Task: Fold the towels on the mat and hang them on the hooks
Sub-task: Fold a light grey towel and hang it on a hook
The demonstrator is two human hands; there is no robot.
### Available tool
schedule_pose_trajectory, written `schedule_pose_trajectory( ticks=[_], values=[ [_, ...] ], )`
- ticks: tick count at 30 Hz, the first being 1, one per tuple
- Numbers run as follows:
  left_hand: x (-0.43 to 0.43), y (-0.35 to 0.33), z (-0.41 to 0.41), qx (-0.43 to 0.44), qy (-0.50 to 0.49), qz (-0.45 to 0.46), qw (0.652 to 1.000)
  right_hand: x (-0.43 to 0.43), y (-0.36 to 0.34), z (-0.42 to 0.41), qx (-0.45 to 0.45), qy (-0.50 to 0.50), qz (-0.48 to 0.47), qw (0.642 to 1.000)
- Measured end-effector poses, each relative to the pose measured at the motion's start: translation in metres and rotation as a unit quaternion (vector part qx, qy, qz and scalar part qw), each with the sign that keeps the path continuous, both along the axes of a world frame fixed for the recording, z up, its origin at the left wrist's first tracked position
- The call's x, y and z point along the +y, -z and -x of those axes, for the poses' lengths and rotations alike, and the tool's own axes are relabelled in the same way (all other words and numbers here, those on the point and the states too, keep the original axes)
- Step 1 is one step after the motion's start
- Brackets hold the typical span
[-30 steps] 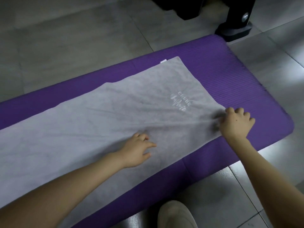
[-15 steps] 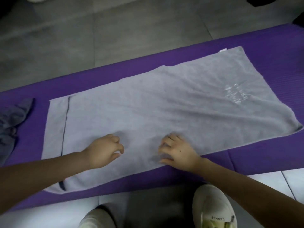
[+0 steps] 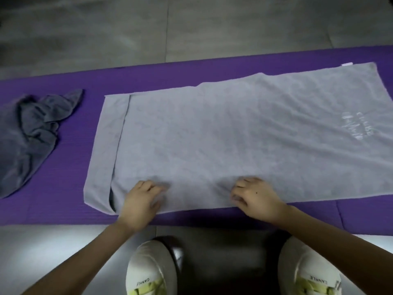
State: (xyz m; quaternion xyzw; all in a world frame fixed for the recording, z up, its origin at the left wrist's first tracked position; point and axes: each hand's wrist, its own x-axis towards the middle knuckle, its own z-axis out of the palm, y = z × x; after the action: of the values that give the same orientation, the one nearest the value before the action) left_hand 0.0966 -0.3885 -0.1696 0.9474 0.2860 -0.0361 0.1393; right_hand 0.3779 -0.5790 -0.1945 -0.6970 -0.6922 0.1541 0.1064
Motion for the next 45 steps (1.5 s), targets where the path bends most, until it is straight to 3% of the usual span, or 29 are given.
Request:
schedule_pose_trajectory(
  ticks=[5,8,14,18,23,27,32,34,36,38,40,41,45],
  values=[
    [0.017,-0.007,0.064,-0.036,-0.277,-0.077,0.957,0.058,-0.008,0.044,0.065,-0.006,-0.062,0.996],
    [0.026,-0.001,0.107,-0.021,-0.348,-0.055,0.936,0.086,-0.005,0.071,0.066,-0.06,-0.07,0.994],
    [0.05,0.016,0.144,0.028,-0.213,-0.041,0.976,0.109,0.021,0.12,-0.006,-0.134,-0.057,0.989],
    [0.072,0.019,0.151,0.05,-0.126,-0.059,0.989,0.124,0.026,0.12,0.004,-0.125,-0.086,0.988],
    [0.095,0.012,0.155,-0.01,-0.018,-0.082,0.996,0.144,0.024,0.126,0.039,-0.102,-0.101,0.989],
    [0.11,-0.009,0.166,-0.053,0.001,-0.062,0.997,0.155,0.02,0.134,0.045,-0.09,-0.106,0.989],
    [0.119,-0.027,0.183,0.056,0.022,-0.016,0.998,0.158,0.023,0.15,0.026,-0.134,-0.095,0.986],
    [0.12,-0.024,0.181,0.068,-0.028,0.049,0.996,0.157,0.024,0.155,0.019,-0.145,-0.09,0.985],
    [0.12,-0.016,0.178,0.015,-0.189,0.146,0.971,0.157,0.024,0.156,0.029,-0.136,-0.082,0.987],
    [0.116,-0.01,0.173,-0.051,-0.387,0.216,0.895,0.159,0.024,0.155,0.037,-0.127,-0.077,0.988],
    [0.106,-0.007,0.167,-0.099,-0.496,0.294,0.811,0.16,0.024,0.154,0.035,-0.127,-0.072,0.989],
    [0.101,-0.006,0.164,-0.09,-0.503,0.304,0.804,0.161,0.025,0.153,0.034,-0.129,-0.07,0.989],
    [0.097,-0.006,0.157,0.029,-0.47,0.208,0.857,0.161,0.026,0.152,0.037,-0.14,-0.065,0.987]
  ],
)
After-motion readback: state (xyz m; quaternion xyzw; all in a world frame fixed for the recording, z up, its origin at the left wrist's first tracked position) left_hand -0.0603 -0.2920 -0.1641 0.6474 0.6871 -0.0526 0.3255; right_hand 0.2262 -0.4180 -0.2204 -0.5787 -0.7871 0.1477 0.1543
